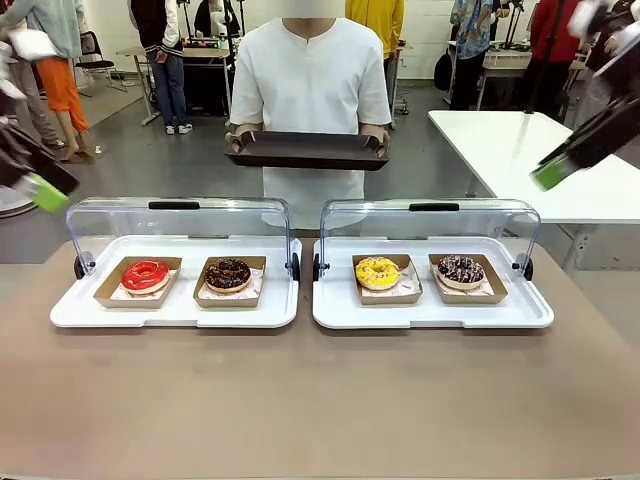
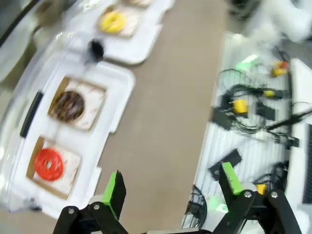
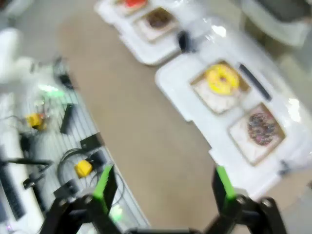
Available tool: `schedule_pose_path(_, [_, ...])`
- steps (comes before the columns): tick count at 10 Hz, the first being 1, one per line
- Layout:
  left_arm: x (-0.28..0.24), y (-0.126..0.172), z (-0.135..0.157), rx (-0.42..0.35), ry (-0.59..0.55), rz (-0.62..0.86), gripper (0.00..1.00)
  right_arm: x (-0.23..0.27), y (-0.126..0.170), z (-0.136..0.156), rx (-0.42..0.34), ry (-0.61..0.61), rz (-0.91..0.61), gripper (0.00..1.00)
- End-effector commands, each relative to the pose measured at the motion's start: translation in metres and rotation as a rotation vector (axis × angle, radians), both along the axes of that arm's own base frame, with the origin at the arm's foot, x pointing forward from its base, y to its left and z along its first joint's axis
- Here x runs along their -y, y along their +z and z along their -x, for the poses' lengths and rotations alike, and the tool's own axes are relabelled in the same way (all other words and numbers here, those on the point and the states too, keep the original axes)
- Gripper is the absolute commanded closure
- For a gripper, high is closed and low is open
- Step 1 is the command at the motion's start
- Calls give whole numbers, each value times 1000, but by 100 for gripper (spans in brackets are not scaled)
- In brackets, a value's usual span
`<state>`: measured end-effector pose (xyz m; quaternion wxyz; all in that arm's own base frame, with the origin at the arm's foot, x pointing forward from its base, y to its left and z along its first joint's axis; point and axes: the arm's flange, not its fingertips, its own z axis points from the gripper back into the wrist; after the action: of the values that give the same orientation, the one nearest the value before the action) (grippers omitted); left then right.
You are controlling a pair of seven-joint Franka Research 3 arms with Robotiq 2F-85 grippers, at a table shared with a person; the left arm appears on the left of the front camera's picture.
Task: Provide the desired donut to the person.
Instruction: Pick up and lift the Paper togo box containing the Donut pointed at by the person.
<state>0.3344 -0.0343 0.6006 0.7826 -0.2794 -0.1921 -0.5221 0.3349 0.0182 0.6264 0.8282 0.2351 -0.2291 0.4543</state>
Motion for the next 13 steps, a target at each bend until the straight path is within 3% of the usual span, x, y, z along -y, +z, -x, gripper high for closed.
schedule_pose_path(1, [-27,13,-21,-196,-258,129,0,35,18,-31,-299,389,-221,0])
schedule_pose_path(3, [-63,5,-27,-78,-282,283,0,82,9,-46,-252,540,-420,0])
schedule_pose_path(5, [-103,-9,-32,42,-220,402,0,108,-8,-52,-218,539,-476,0])
schedule_pose_path(7, [-129,-25,-23,137,-121,426,0,135,-27,-57,-177,505,-494,0])
schedule_pose_path(8, [-140,-28,-21,162,-95,435,0,144,-35,-57,-137,402,-508,0])
schedule_pose_path(9, [-146,-32,-17,177,-46,422,0,147,-40,-55,-93,177,-495,0])
schedule_pose_path(13, [-155,-40,-16,181,42,399,0,161,-50,-47,-40,48,-485,0])
